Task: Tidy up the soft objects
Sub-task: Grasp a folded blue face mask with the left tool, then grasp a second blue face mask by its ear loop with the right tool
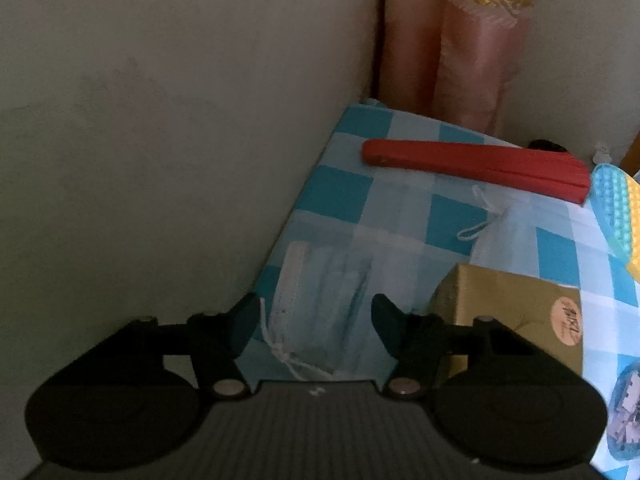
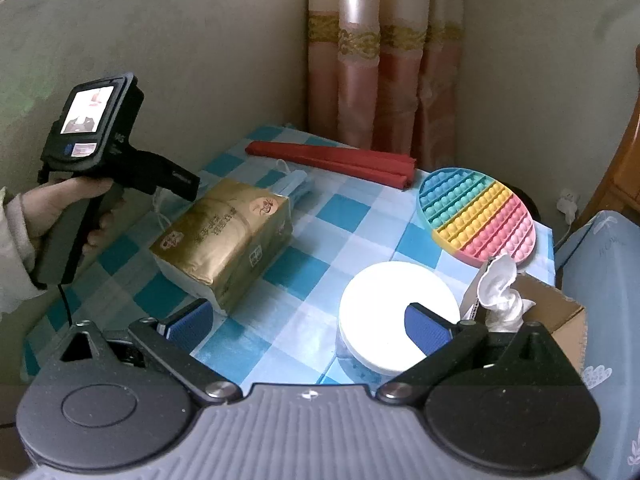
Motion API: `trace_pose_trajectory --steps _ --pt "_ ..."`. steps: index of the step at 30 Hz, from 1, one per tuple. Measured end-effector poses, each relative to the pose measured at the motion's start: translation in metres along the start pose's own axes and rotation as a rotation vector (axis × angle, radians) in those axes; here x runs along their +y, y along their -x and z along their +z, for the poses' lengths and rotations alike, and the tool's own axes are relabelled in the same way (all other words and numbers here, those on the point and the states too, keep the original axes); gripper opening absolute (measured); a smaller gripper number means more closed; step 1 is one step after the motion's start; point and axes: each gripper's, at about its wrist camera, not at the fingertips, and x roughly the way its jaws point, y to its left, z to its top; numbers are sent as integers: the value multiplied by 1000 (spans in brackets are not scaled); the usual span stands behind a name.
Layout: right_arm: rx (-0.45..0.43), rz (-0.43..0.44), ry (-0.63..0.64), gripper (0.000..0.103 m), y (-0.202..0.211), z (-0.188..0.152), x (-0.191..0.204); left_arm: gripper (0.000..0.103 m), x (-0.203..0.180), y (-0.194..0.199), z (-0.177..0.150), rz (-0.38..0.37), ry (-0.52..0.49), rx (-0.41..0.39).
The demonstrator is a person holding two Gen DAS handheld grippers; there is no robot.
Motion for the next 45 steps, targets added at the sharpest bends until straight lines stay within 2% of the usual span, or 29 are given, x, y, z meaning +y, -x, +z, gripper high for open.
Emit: trace_pose_trajectory --steps 9,18,25,33,39,41,45 --pt "23 18 -1 103 -11 6 4 51 2 -19 1 10 -2 29" --pt "60 46 -19 103 -42 36 -1 23 0 -23 -2 3 -29 27" --pt "88 45 -52 103 -78 70 -6 21 -2 -10 -6 -5 -53 -20" --pt "132 74 -169 102 -137 123 -17 21 1 13 -12 6 -65 -66" --pt "258 99 -260 89 -205 148 -15 21 3 22 -12 5 -68 -93" --pt "304 97 -280 78 -226 151 -12 21 3 22 -12 4 -66 -94" --pt "346 81 -301 66 -250 149 -6 21 4 21 -13 -3 -57 -93"
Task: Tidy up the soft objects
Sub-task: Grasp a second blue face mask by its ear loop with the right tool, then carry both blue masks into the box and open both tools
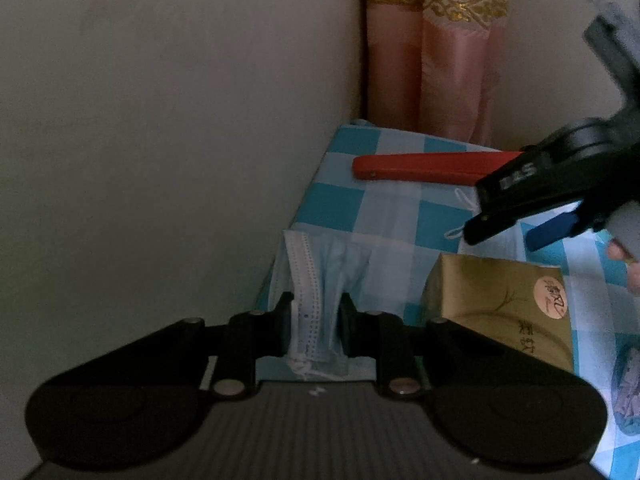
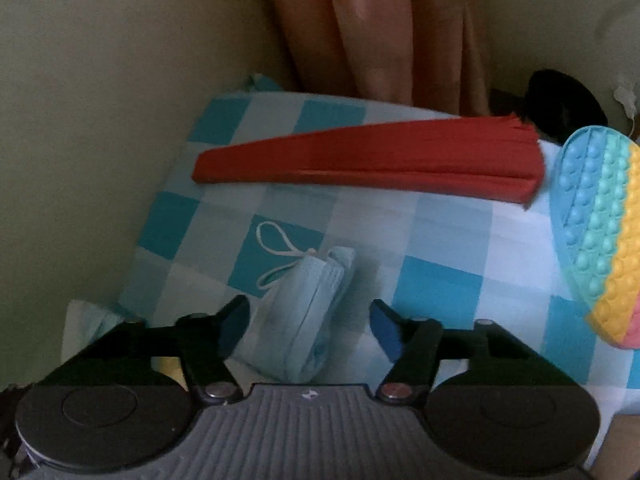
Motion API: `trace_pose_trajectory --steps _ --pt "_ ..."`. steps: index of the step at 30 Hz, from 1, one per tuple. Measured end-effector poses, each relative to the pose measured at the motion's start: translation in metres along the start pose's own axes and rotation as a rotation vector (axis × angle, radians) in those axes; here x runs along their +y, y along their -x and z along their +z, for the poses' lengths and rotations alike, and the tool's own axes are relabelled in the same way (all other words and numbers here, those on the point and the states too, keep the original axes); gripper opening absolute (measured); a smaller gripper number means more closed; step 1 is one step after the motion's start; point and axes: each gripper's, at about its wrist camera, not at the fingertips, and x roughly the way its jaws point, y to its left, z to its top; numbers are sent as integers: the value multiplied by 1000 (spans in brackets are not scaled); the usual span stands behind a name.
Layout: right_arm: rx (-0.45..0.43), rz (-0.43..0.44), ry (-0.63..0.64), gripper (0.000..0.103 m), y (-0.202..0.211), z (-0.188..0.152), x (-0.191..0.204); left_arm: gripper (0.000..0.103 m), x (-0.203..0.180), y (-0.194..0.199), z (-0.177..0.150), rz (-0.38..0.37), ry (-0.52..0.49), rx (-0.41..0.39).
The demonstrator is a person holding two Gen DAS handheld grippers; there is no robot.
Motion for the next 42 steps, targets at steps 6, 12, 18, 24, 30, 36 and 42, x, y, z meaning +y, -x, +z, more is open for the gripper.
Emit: trace_pose_trajectory --steps 6,12,18,24,30,36,42 --pt "2 4 -10 46 -12 0 6 21 0 -3 0 -17 -2 6" --pt "-28 -12 -4 22 -6 3 10 21 2 -3 0 -25 -1 3" --pt "-73 -17 26 20 17 3 13 21 5 2 1 -32 13 -9" --pt "-116 -12 67 20 53 -5 14 21 3 19 2 -41 7 -33" --pt "-173 -19 122 17 92 -20 17 21 -2 40 4 -42 -12 -64" --pt "-197 -15 114 15 116 -32 11 21 -4 60 2 -45 -25 -78" --pt "-212 -6 128 15 142 -57 2 21 -8 79 -2 -58 -52 -91"
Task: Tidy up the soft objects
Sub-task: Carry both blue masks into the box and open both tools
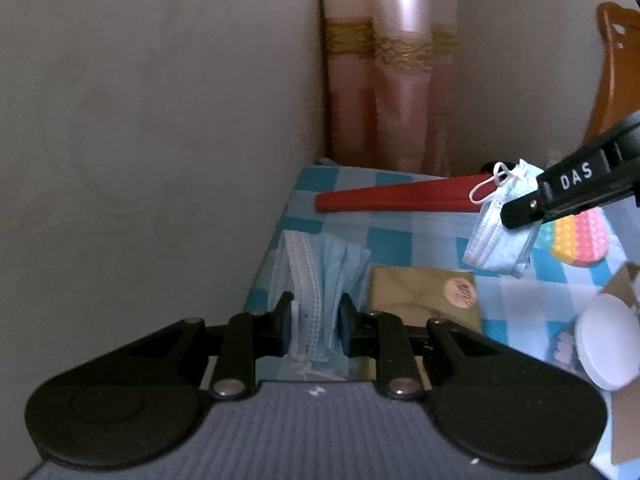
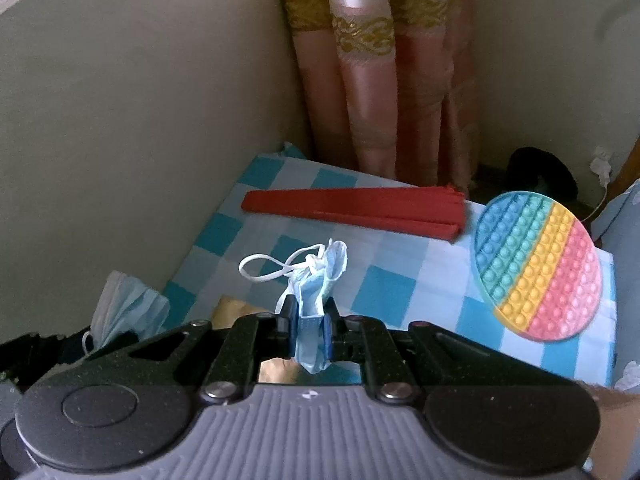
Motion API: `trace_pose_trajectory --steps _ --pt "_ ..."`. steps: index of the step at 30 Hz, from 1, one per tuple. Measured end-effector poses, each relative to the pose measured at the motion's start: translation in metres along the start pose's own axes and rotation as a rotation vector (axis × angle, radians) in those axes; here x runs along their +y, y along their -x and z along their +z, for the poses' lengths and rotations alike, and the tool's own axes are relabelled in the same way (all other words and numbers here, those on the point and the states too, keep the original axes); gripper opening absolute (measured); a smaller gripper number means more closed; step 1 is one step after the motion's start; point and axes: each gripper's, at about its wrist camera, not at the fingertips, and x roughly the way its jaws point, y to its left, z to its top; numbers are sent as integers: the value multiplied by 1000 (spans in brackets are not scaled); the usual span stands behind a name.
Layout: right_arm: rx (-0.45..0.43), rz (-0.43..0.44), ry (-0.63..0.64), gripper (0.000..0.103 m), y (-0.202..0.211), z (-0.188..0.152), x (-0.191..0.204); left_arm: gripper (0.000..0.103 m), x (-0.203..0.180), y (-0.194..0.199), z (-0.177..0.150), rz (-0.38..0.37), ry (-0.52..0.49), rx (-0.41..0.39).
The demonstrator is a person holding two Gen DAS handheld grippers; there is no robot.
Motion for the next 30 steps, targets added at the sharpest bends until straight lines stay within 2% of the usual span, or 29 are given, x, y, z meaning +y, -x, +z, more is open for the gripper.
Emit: trace_pose_trajectory --steps 11,16,22,30 --pt "18 27 43 15 74 -60 -16 21 -19 47 -25 -111 -62 4" --pt "24 -22 30 15 104 -80 -37 21 -32 70 -43 -171 -100 -2" --pt "32 -118 -32 15 132 -102 -80 21 -58 91 -56 -248 -160 -7" --pt "90 -207 -117 15 139 -127 -134 21 -100 108 -67 -334 -248 -11"
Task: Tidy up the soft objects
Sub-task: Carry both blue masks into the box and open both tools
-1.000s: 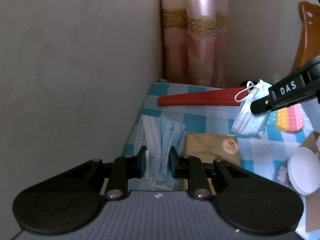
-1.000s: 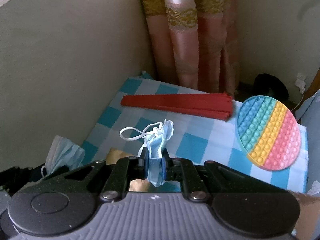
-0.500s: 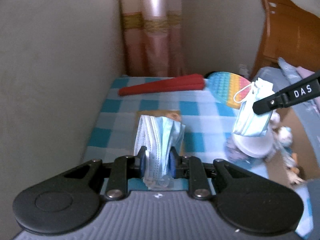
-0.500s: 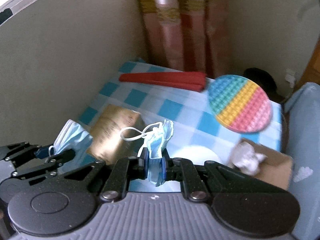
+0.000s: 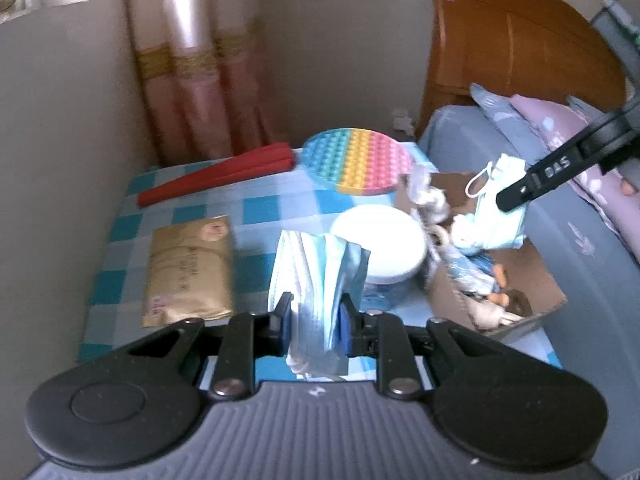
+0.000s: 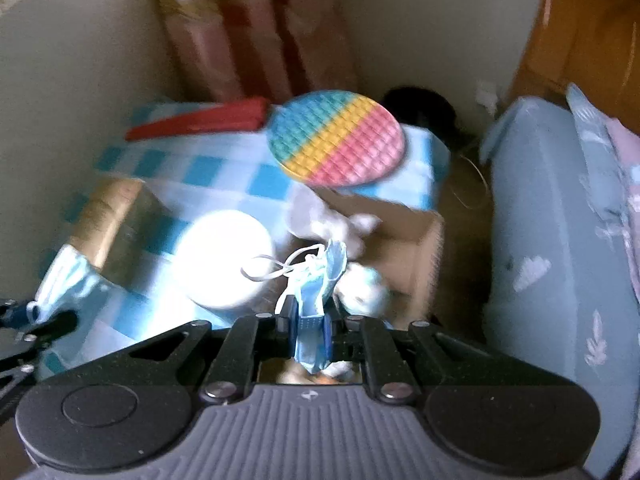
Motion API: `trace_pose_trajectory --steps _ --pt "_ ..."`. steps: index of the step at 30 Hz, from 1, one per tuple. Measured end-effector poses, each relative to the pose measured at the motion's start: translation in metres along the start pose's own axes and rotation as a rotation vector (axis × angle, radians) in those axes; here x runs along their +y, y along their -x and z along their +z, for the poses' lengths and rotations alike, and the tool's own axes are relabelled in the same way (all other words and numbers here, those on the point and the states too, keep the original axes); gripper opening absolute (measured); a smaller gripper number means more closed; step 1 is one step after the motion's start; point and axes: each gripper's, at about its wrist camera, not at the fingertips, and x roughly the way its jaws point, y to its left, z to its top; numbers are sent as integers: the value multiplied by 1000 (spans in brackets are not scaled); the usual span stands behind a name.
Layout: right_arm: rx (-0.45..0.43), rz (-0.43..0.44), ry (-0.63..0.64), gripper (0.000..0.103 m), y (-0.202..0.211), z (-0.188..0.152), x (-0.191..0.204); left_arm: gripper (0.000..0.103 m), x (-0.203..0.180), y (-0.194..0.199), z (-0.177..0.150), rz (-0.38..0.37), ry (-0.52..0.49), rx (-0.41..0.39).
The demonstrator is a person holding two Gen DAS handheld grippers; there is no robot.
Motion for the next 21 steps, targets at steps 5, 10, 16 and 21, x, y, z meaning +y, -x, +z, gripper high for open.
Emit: trace_pose_trajectory --steps 5,10,16,21 --pt "73 -24 -36 18 -23 -10 -24 21 -25 -3 0 -35 -43 6" --pt "96 -4 -54 28 -41 -17 -35 21 -46 -9 2 -61 -82 16" --pt "58 1 -23 62 -37 -20 -30 21 -61 -15 7 -78 -113 25" --pt "41 6 -7 66 -26 -20 -29 21 -73 -23 8 -101 -134 34"
